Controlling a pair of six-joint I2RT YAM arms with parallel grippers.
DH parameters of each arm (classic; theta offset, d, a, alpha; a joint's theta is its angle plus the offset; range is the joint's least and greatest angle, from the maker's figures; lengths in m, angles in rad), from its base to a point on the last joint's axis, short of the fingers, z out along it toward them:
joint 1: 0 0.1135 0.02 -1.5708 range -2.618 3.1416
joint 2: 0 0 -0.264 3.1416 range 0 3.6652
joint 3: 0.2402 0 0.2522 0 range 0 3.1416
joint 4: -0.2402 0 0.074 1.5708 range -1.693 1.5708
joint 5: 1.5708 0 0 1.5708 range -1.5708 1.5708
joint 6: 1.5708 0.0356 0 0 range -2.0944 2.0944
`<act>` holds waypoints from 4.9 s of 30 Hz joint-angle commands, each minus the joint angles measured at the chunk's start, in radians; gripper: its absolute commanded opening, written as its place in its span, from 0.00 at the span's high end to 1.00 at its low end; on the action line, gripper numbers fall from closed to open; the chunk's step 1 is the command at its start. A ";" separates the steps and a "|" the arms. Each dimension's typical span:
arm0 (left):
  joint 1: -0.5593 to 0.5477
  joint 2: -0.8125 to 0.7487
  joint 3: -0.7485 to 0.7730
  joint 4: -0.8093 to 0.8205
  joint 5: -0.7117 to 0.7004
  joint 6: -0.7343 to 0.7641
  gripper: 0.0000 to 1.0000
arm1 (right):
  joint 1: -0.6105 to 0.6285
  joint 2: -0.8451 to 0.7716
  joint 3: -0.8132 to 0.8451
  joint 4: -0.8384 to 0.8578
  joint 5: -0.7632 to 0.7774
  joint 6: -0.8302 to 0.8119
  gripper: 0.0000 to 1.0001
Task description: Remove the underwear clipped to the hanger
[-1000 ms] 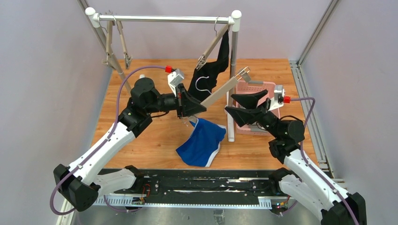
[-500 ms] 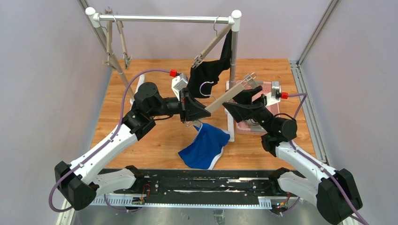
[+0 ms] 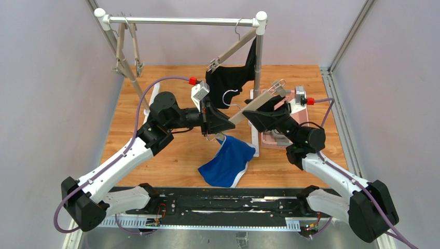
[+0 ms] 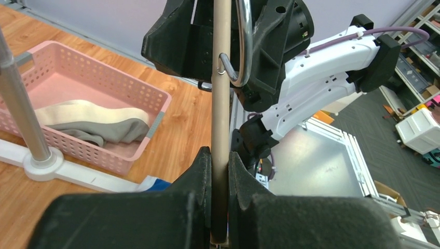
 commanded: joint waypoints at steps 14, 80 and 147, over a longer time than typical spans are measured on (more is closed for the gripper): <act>-0.019 0.007 -0.021 0.076 -0.037 -0.021 0.84 | 0.020 -0.046 0.042 -0.077 -0.003 -0.066 1.00; -0.019 -0.014 0.023 -0.052 -0.015 0.099 0.75 | 0.022 -0.112 0.076 -0.168 -0.051 -0.041 0.99; 0.265 0.086 0.672 -1.212 -0.969 0.480 1.00 | 0.676 0.411 0.156 -1.544 0.694 -0.663 0.57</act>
